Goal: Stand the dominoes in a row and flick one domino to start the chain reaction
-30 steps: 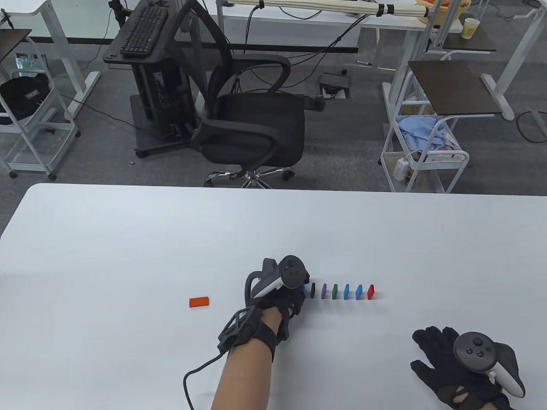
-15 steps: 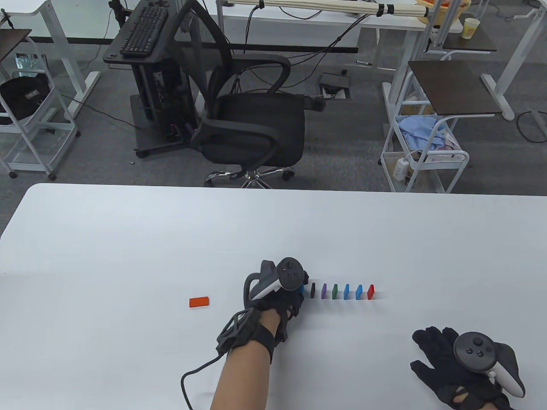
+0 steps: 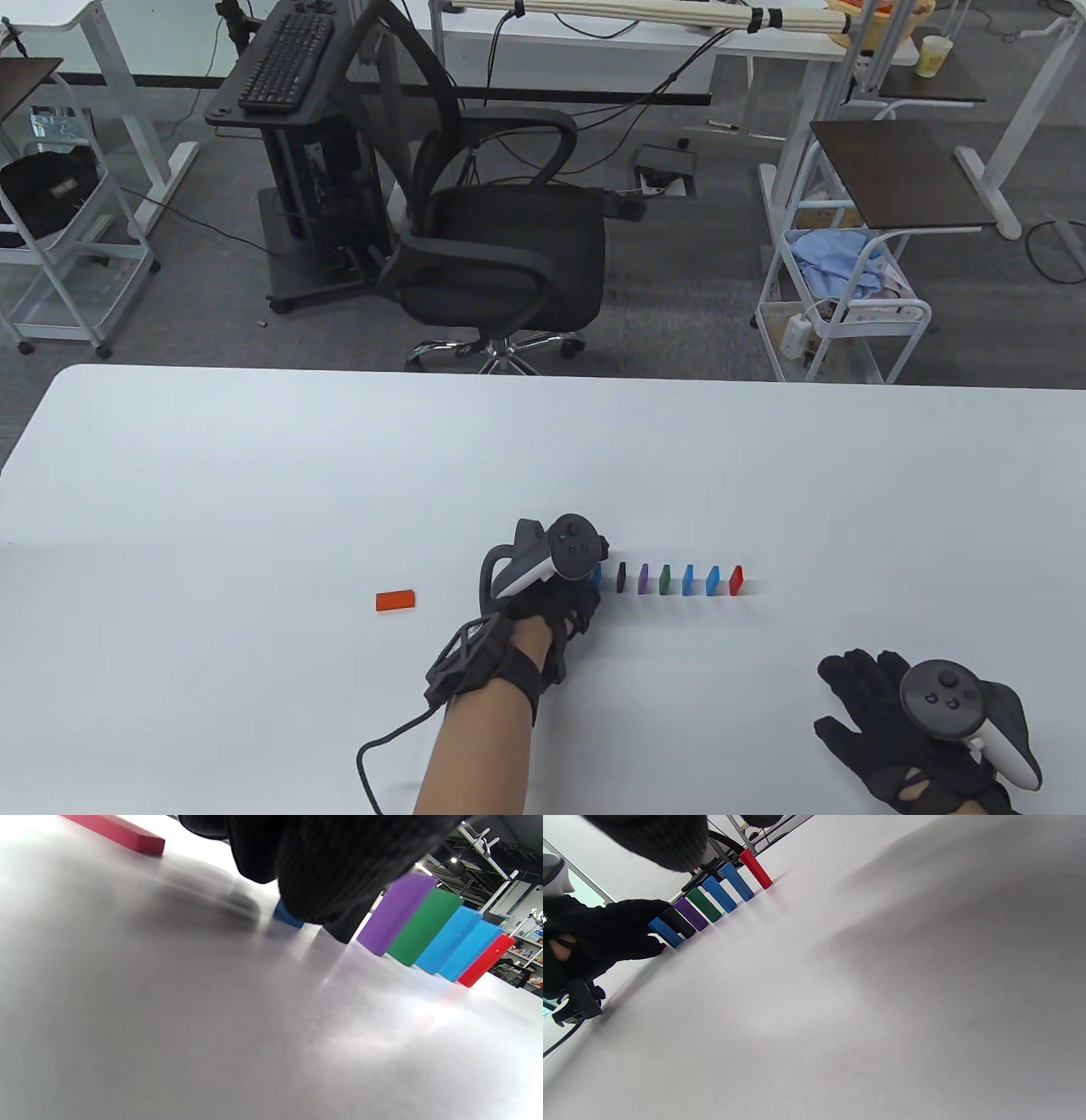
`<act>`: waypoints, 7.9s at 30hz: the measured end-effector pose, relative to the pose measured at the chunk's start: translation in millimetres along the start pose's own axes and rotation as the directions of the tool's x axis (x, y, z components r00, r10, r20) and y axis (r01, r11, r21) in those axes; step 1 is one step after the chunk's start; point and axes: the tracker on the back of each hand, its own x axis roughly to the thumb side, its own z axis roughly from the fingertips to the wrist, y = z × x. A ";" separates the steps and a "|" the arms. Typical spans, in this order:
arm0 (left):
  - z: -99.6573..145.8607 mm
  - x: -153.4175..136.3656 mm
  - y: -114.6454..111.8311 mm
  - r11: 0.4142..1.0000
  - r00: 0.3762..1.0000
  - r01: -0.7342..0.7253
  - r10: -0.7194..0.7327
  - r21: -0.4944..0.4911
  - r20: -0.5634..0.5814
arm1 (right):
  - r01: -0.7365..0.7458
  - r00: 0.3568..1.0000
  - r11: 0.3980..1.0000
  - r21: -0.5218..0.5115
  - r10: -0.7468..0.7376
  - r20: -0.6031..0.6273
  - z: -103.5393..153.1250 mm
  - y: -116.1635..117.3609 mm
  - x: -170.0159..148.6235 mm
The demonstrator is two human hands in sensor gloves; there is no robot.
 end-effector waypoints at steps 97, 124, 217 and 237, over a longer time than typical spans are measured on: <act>18.8 -19.9 36.3 0.994 0.996 0.063 -0.057 0.093 -0.065 | 0.002 1.000 1.000 0.002 -0.002 0.006 -0.8 2.0 -0.3; 5.9 -19.5 11.5 0.998 0.998 0.032 -0.028 0.060 -0.062 | 0.001 1.000 1.000 0.005 -0.001 0.004 -0.6 1.6 -0.2; 92.9 -116.4 72.4 0.977 0.863 0.214 -0.193 -0.007 -0.466 | -0.005 1.000 0.999 0.033 0.004 0.001 -1.3 4.7 1.2; 94.0 -134.3 45.4 0.899 0.766 0.411 -0.429 -0.148 -0.478 | -0.013 1.000 0.999 0.042 0.013 -0.004 -1.5 4.8 1.4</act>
